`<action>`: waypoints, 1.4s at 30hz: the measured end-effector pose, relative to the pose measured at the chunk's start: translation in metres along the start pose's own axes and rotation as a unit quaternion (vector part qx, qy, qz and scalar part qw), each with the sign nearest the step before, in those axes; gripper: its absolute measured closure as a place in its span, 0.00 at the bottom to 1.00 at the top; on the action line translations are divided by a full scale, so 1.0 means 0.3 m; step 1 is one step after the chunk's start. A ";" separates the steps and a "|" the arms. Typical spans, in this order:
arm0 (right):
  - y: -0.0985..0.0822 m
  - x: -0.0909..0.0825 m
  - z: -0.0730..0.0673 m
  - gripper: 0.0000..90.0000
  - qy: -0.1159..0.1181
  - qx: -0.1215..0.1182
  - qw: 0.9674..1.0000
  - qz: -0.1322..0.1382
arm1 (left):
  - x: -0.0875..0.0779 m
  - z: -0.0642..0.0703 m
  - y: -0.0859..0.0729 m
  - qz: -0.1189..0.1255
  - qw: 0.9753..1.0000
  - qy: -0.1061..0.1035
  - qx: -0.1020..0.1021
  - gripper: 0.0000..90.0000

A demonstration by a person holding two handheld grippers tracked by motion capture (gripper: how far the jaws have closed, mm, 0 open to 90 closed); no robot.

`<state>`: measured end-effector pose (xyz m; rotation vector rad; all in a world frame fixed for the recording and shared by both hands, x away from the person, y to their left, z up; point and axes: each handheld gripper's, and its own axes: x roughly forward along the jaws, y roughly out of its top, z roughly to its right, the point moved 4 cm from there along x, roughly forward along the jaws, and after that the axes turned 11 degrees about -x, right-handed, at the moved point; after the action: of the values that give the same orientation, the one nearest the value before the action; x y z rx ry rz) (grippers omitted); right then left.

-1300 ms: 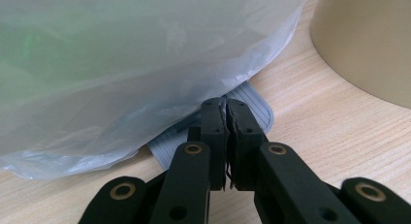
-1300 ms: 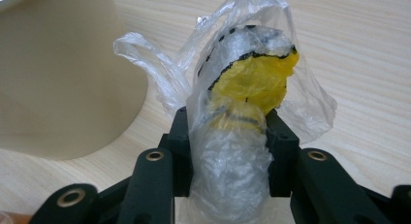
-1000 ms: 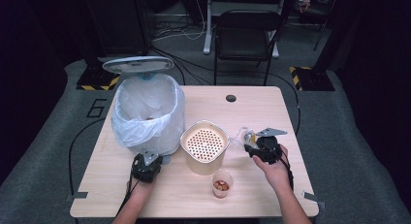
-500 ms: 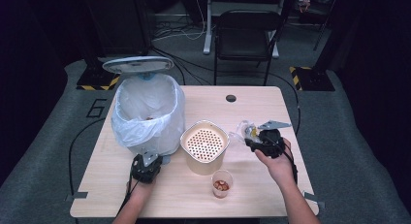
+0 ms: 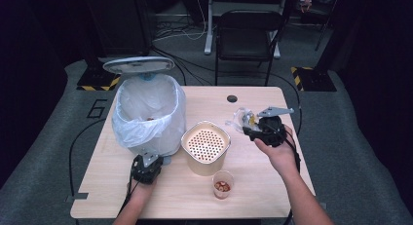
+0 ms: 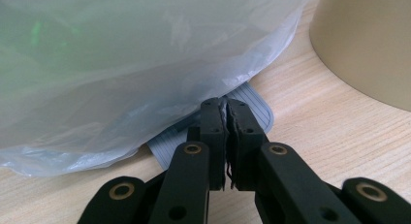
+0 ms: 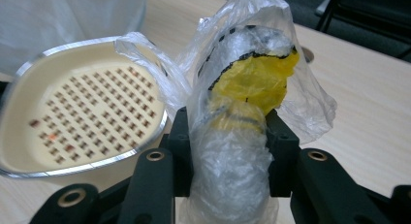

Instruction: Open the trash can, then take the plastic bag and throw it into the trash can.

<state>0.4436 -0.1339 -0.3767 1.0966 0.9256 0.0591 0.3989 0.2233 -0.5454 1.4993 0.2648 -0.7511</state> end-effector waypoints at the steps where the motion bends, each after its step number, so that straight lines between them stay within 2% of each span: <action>1: 0.036 -0.005 -0.010 0.71 0.008 -0.008 1.000 0.003 | 0.000 -0.003 0.001 0.000 1.000 0.000 0.005 0.96; 4: 0.062 -0.004 -0.021 0.71 0.014 -0.016 1.000 0.003 | 0.002 -0.002 0.001 0.005 1.000 0.001 0.004 0.96; 8: 0.124 0.005 -0.057 0.71 0.041 -0.021 0.999 0.014 | 0.002 -0.002 0.001 0.006 1.000 0.003 0.005 0.96; 18: 0.196 0.030 -0.114 0.71 0.077 -0.030 0.996 0.022 | 0.003 0.000 0.000 0.009 1.000 0.005 0.004 0.96; 25: 0.240 0.047 -0.143 0.71 0.089 -0.044 0.995 0.025 | 0.003 0.000 0.000 0.009 1.000 0.004 0.004 0.96; 29: 0.251 0.054 -0.147 0.71 0.093 -0.044 0.994 0.026 | 0.002 -0.002 0.000 0.008 1.000 0.003 0.004 0.96; 30: 0.256 0.054 -0.153 0.71 0.095 -0.037 0.995 0.025 | 0.002 -0.001 0.000 0.007 1.000 0.004 0.004 0.96; 31: 0.259 0.056 -0.152 0.71 0.097 -0.045 0.994 0.027 | 0.003 0.000 0.000 0.009 1.000 0.004 0.004 0.96; 34: 0.274 0.057 -0.163 0.71 0.103 -0.044 0.993 0.029 | 0.002 -0.002 0.001 0.006 1.000 0.002 0.004 0.96; 42: 0.347 0.070 -0.202 0.71 0.117 -0.055 0.991 0.038 | 0.001 -0.001 0.000 0.005 1.000 0.003 0.004 0.96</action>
<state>0.4569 -0.0281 -0.3166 1.0375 1.0771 0.3046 0.3993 0.2236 -0.5455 1.5105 0.2597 -0.7404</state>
